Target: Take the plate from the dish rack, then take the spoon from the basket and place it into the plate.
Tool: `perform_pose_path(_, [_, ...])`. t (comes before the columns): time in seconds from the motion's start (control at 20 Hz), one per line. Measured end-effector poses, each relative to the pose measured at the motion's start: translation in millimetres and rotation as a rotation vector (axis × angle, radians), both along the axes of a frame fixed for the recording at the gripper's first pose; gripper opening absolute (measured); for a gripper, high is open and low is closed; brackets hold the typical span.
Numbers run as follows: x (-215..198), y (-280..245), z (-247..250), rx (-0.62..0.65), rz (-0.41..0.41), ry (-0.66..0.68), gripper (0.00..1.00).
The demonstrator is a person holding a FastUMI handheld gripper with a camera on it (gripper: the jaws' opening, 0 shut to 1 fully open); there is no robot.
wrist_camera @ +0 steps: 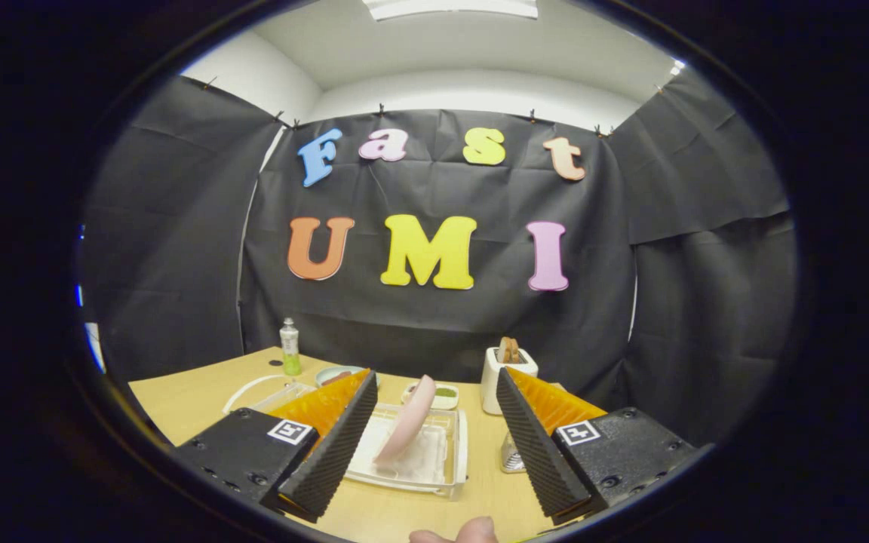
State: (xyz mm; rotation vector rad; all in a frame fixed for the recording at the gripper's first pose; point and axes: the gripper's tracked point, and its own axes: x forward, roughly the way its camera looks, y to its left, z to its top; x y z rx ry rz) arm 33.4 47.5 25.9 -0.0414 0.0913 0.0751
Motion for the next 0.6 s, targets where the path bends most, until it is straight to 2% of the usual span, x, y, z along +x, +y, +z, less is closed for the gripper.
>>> perform_pose_path(0.25, [20, 11, -3, -0.006, 0.050, 0.069, 1.00])
perform_pose_path(0.45, [53, 18, -8, 0.009, 0.098, 0.214, 1.00])
perform_pose_path(0.6, [87, 18, -9, 0.032, 0.105, 0.333, 1.00])
